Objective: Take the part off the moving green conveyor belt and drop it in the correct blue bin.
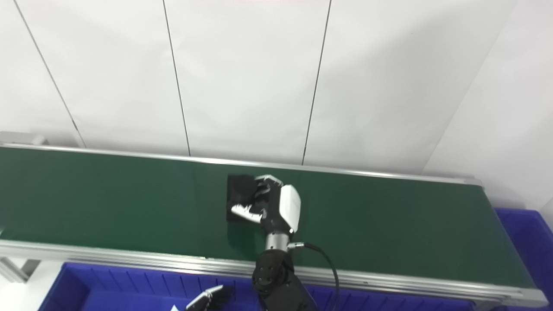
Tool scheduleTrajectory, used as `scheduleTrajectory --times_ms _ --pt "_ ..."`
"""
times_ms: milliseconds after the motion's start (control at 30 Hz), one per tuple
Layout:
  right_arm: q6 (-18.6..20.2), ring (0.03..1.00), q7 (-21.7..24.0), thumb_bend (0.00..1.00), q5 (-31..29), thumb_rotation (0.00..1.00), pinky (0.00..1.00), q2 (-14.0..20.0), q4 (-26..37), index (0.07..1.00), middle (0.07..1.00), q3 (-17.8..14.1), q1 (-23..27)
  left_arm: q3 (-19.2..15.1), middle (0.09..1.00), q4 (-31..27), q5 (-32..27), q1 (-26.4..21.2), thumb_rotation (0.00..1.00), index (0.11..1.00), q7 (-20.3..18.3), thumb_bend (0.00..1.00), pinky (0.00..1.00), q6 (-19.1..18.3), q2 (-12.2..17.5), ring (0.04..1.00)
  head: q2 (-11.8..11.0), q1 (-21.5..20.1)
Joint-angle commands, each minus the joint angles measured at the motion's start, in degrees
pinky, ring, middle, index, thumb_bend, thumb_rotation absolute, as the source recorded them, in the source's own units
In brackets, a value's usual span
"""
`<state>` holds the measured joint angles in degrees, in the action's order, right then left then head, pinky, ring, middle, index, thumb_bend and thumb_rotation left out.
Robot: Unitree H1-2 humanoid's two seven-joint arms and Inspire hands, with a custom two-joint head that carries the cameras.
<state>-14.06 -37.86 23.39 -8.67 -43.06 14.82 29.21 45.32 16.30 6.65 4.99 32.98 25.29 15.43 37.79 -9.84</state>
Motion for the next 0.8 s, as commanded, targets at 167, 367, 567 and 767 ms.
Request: scheduleTrajectory --times_ms 167,367,567,767 --pt "1.47 0.451 7.62 0.49 1.29 0.0 0.32 2.98 23.42 0.491 0.549 -0.57 -9.71 -3.68 0.791 -3.18 -1.75 1.53 0.62 0.783 -3.34 0.72 0.75 1.64 -0.85 0.776 1.46 -0.46" --pt "1.98 0.461 12.73 0.49 -0.62 0.0 0.33 4.68 36.65 0.476 0.564 -2.29 -18.46 -5.74 0.799 -4.41 -2.35 2.64 0.63 0.797 -6.54 0.71 0.76 1.64 -0.85 0.787 2.63 -0.47" --pt "3.78 0.449 16.72 0.49 0.15 0.0 0.32 6.38 46.23 0.483 0.567 -4.04 -27.39 -10.34 0.798 -5.95 -4.71 4.17 0.61 0.795 -12.56 0.71 0.77 1.64 -2.3 0.788 5.09 -0.44" --pt "2.16 0.459 19.22 0.49 0.66 0.0 0.32 8.84 49.87 0.48 0.566 -5.32 -34.98 -16.01 0.798 -7.06 -5.59 5.55 0.61 0.79 -18.96 0.72 0.77 1.64 -5.01 0.79 7.55 0.08"
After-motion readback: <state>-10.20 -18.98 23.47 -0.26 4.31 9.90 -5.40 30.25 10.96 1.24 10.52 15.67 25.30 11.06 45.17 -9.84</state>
